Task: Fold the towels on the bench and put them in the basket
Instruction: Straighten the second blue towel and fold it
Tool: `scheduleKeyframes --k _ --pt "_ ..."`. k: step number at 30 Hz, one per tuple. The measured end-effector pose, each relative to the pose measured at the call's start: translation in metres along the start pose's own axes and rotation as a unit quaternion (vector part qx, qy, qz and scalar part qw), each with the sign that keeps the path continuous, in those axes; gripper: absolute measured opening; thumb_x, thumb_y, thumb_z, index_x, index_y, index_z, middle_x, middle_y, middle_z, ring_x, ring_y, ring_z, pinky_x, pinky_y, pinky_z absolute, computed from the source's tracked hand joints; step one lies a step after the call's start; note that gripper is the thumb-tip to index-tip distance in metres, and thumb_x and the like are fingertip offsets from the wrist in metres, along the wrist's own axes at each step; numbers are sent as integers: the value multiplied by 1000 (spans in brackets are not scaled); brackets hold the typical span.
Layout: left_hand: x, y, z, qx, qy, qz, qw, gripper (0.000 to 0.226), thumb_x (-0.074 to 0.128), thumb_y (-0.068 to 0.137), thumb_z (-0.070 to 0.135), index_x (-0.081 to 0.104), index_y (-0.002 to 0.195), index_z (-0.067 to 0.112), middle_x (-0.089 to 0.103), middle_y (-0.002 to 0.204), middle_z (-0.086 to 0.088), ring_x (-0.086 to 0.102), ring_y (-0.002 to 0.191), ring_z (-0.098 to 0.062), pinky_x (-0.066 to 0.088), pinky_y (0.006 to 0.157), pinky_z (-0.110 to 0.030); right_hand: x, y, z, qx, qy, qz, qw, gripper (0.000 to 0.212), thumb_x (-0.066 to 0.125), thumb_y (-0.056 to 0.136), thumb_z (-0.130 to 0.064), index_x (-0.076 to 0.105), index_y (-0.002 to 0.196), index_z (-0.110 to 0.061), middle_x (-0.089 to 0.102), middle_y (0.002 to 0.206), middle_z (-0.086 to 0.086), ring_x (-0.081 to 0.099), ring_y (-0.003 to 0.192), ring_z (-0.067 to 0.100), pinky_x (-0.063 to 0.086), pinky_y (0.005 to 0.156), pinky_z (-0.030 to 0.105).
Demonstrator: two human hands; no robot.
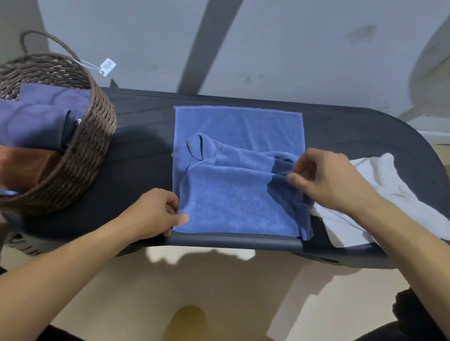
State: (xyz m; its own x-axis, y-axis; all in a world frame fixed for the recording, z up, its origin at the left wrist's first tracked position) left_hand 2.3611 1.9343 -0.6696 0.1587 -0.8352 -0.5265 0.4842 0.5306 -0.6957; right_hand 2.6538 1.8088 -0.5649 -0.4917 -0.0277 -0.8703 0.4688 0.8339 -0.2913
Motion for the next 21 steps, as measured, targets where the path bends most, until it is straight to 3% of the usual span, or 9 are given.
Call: scheduleKeyframes --k 2,5,7,11,14,17,19,21 --pt "1 -5 -1 10 -16 9 1000 36 71 84 28 43 68 12 54 45 4 53 42 -7 38 53 -25 -5 4 -33 -72 54 40 995 7 68 86 -25 62 84 -22 65 70 -13 60 65 1 42 59 16" --pt "-3 -9 -1 30 -34 14 999 40 71 83 28 37 68 15 42 52 1 53 44 -10 39 55 -26 12 22 -82 -153 58 18 986 1 63 87 -17 63 87 -18 67 75 -9 63 70 13 50 70 30" --pt "-6 -12 -6 29 -27 16 999 35 70 86 31 45 71 12 52 53 0 55 46 -9 43 57 -27 33 47 -111 -169 44 -9 985 3 61 89 -18 63 89 -15 69 80 -5 64 76 19 51 74 36" --pt "-11 -15 -8 44 -46 13 998 28 69 89 33 58 84 8 65 69 -11 58 46 -8 46 59 -28 80 109 -148 -144 -44 -104 983 16 61 92 -29 59 95 -13 68 99 2 59 92 24 44 74 32" --pt "-14 -13 -17 37 -102 9 994 19 69 89 30 63 84 13 68 65 -5 55 43 -4 45 54 -21 107 126 -161 -143 -107 -179 967 29 74 81 -34 57 96 -14 61 88 -2 55 82 21 41 66 31" --pt "-22 -9 -35 16 -150 14 988 16 70 89 29 66 81 16 60 46 6 51 40 -2 37 46 -13 119 128 -168 -147 -124 -217 957 19 72 75 -29 56 78 -18 55 68 -7 53 68 16 37 55 27" --pt "-26 -8 -47 7 -161 25 987 15 70 88 27 65 80 16 59 45 8 51 39 -3 38 46 -15 111 136 -172 -128 -85 -200 968 21 68 75 -28 51 66 -19 53 57 -10 51 54 7 36 51 23" --pt "-27 -7 -54 7 -175 32 984 14 70 87 27 64 78 18 62 49 8 54 40 -5 42 53 -22 99 146 -173 -86 22 -200 976 16 65 76 -20 53 66 -15 61 57 -10 53 50 3 41 55 21"
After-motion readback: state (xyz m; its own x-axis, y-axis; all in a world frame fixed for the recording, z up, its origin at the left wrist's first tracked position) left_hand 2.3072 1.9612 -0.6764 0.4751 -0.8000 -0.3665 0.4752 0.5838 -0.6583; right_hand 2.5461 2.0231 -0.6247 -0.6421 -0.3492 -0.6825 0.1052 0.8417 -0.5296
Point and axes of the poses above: each hand's wrist, its own y-axis towards the middle knuckle, its own x-axis out of the palm, z = x × y, the point moved 8 cm from there along y, towards the middle knuckle
